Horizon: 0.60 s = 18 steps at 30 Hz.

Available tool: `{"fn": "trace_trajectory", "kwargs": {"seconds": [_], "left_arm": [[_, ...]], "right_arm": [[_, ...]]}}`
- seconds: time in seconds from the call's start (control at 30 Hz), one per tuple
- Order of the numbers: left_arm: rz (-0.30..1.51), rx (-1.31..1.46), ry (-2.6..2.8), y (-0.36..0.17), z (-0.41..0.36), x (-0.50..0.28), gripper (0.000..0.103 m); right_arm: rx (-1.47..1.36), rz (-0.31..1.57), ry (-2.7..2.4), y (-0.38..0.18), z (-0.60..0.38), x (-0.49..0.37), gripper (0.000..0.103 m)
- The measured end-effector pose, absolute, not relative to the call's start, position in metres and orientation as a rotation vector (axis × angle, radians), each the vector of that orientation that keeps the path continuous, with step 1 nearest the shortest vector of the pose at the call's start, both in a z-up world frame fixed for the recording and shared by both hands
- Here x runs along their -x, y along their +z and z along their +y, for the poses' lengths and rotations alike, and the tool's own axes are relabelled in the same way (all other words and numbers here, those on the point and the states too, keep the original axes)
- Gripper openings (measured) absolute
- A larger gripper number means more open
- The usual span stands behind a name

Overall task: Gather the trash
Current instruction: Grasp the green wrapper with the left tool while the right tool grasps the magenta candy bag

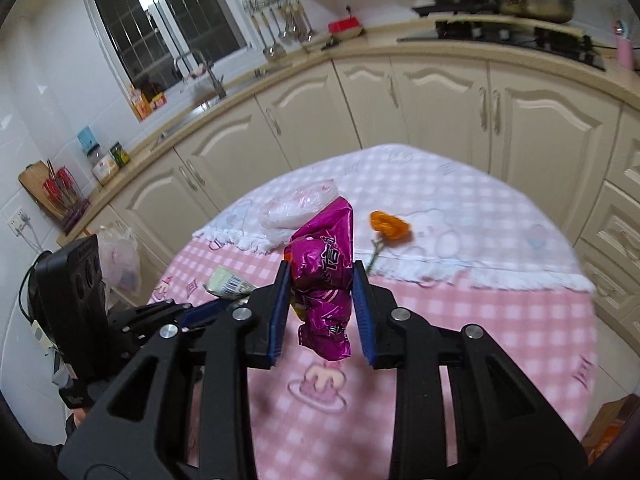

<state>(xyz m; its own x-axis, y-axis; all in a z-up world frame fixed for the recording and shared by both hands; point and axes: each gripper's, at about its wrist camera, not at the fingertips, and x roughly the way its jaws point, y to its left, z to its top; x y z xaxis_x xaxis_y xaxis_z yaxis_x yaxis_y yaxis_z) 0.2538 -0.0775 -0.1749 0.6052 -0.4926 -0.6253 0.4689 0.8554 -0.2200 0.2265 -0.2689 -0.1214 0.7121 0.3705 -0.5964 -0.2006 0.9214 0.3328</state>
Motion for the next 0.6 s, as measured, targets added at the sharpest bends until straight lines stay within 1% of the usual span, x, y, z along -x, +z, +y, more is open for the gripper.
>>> {"fn": "trace_trajectory", "kwargs": {"seconds": [0.17,0.33,0.47,0.6], "left_arm": [[0.647,0.004,-0.623,-0.137,-0.11,-0.218,0.018],[0.591,-0.03,-0.722,-0.116,-0.155,-0.182,0.019],[0.57,-0.073,-0.809,-0.111,-0.204,-0.152,0.019],[0.579,-0.118,-0.9,-0.118,-0.253,-0.127,0.019]], "right_arm": [[-0.274,0.632,0.27,-0.099,-0.308,-0.176,0.03],[-0.315,0.562,0.163,-0.087,-0.365,-0.116,0.03],[-0.361,0.525,0.037,-0.09,-0.42,-0.063,0.03],[-0.416,0.521,-0.1,-0.108,-0.47,-0.016,0.03]]}}
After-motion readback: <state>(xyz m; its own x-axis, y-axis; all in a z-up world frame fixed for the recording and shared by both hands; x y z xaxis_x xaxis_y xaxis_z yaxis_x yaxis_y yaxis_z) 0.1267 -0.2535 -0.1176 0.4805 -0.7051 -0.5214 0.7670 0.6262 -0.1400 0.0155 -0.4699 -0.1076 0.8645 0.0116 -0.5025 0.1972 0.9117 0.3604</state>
